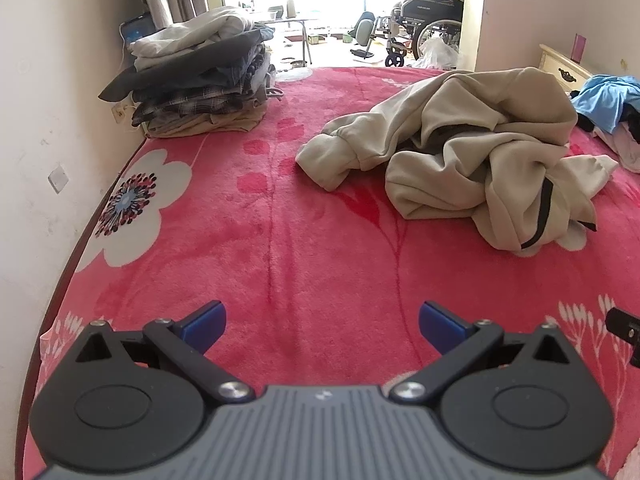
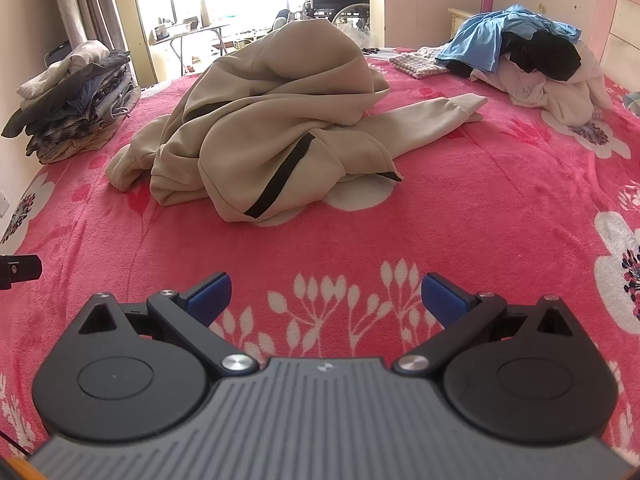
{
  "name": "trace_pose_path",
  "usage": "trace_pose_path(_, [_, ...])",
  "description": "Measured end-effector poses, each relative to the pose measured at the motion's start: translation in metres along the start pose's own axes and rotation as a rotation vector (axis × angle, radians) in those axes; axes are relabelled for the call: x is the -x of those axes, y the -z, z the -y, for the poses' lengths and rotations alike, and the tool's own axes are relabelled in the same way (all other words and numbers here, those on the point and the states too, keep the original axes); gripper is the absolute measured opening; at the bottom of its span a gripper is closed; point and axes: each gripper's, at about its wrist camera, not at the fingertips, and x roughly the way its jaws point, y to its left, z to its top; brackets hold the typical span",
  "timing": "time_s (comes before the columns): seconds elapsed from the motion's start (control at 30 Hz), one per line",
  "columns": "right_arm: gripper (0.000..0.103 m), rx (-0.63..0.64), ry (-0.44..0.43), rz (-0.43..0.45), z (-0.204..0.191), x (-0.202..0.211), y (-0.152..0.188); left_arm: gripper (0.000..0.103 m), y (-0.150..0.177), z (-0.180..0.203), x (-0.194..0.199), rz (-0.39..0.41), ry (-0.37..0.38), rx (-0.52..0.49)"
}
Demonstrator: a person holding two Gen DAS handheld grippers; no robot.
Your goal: Fold clothes
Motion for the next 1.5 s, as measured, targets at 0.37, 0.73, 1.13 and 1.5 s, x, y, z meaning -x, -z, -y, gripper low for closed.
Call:
trace_pose_path(0.37, [0.102, 0.000, 0.002, -0.004, 0.000, -0.001, 0.000, 0.103, 0.001, 0.001, -0.001, -0.008, 0.003, -0.003])
trace_pose_path(0.73, [0.102, 0.001, 0.006, -0.008, 0.000, -0.002, 0.000, 0.103, 0.003, 0.000, 0.001, 0.021, 0.035, -0.020])
trace_pose_path(1.13, [0.102, -0.032, 0.035, 0.134, 0.006, 0.021, -0.002, 0.103, -0.005, 0.003, 0.015, 0.155, 0.211, -0.008])
trace_pose_path(1.5, [0.102, -0.071, -0.002, 0.288, 0.022, 0.033, -0.002, 0.103, -0.036, -0.003, -0.034, 0.148, 0.297, 0.057])
